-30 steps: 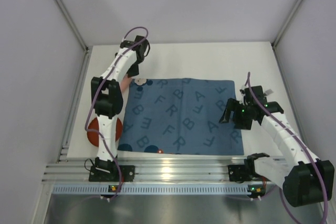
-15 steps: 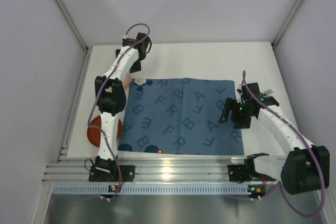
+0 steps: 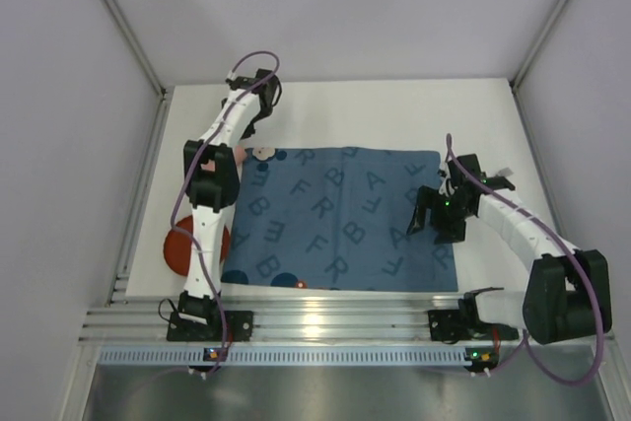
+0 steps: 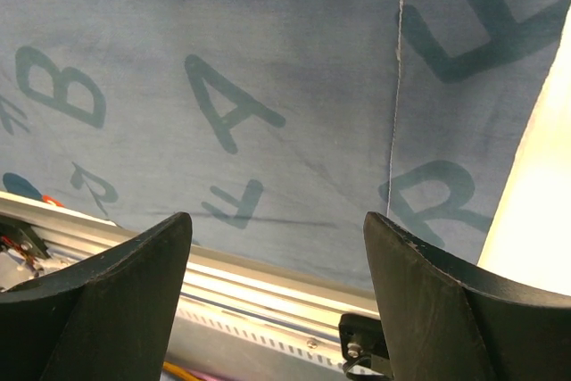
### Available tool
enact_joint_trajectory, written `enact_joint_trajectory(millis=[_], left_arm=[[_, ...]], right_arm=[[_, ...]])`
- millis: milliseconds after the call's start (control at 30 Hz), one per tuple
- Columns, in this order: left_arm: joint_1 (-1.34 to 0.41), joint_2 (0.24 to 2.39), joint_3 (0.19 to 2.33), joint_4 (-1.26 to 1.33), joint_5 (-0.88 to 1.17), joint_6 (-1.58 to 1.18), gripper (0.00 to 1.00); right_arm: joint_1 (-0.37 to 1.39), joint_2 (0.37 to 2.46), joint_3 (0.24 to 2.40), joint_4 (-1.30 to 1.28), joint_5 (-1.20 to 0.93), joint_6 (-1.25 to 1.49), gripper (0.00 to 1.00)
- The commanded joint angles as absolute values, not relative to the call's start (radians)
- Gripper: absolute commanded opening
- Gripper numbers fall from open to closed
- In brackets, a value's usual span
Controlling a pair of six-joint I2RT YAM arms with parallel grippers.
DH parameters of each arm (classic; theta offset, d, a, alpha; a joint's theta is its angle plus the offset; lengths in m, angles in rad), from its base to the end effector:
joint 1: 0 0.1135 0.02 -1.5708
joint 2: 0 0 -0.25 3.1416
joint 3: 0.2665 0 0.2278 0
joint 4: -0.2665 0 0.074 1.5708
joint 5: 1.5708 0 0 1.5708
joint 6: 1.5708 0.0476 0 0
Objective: Set the dinner table for one person
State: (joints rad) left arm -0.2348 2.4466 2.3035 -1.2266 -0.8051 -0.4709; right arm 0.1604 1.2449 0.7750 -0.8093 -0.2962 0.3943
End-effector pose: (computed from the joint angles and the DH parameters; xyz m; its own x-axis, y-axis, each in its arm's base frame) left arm 0.4548 -0.0735 0.1968 -0.8589 -0.1178 -0.4985 -0.4135 0.7340 0.5389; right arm 0.1927 0.0452 0.1898 -0.9634 0.2163 -0.1580 0.1457 0.9181 0.3686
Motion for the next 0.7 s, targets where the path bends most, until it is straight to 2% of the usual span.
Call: enact_joint_trajectory(millis=[0, 67, 100, 300, 433, 667], left_arm=[[-0.232, 2.398, 2.274, -1.269, -0.879, -0.488, 0.31], [-0.232, 2.388, 2.243, -1.273, -0.89, -0.494, 0.16], [-0.232, 2.387, 2.237, -1.281, -0.9, -0.497, 0.0], [-0.232, 2.336, 2.186, -1.301, -0.91, -0.532, 0.0], [-0.239, 2.228, 2.178, -1.281, -0.893, -0.542, 0.0], [-0.29, 1.973, 2.079, -1.107, -0.697, -0.511, 0.0]], right_arm=[[0.153, 1.262, 0.83, -0.785, -0.321, 0.362, 0.78], [0.152, 1.276, 0.834, -0.782, -0.327, 0.356, 0.78], [0.153, 1.281, 0.836, -0.781, -0.331, 0.351, 0.78], [0.156, 1.284, 0.836, -0.778, -0.347, 0.351, 0.78], [0.155, 1.267, 0.839, -0.778, -0.351, 0.353, 0.78], [0.155, 1.207, 0.896, -0.808, -0.351, 0.39, 0.77]])
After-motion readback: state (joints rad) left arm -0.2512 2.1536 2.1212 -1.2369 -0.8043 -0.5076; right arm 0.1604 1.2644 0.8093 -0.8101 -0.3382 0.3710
